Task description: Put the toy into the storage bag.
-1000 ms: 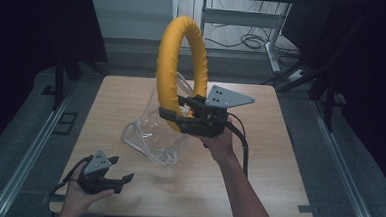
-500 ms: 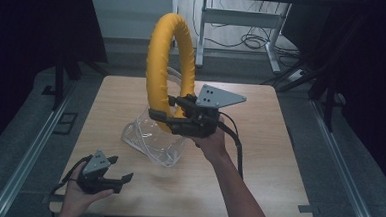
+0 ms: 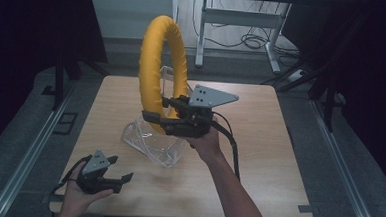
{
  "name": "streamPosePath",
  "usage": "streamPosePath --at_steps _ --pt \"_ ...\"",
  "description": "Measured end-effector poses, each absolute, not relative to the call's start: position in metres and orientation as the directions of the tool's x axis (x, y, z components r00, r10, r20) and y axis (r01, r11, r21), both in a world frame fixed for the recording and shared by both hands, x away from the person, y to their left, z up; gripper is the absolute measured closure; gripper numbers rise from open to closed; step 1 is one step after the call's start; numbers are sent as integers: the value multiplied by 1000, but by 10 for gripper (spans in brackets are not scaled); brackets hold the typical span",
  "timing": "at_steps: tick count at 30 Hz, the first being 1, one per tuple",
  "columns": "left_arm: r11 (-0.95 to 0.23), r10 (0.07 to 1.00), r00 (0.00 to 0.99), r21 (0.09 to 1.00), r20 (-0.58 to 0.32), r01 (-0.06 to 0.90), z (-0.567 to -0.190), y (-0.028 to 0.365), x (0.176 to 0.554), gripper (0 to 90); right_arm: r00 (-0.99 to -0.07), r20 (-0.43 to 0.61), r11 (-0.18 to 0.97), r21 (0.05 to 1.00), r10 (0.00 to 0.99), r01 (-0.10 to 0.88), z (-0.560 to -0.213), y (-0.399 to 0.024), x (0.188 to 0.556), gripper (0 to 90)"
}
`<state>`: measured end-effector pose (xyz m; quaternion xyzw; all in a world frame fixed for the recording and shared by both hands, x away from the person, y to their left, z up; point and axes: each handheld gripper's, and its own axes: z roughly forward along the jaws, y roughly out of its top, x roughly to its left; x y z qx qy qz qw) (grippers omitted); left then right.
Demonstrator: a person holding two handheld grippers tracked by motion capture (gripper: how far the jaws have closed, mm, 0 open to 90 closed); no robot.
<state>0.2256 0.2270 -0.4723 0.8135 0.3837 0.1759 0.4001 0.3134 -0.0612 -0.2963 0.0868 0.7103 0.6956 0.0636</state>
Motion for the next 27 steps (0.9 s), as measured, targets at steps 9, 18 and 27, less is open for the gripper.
streamPosePath --at_steps 9,18,27 --pt "-389 764 645 784 -19 484 -473 227 225 207 -979 60 29 997 197 67 -305 -56 317 509" --pt "-391 763 646 782 -19 485 -473 226 226 207 -978 96 44 993 184 106 -318 -53 322 509" --pt "-395 762 648 780 -17 485 -473 226 226 207 -977 116 68 989 178 129 -336 -50 328 508"
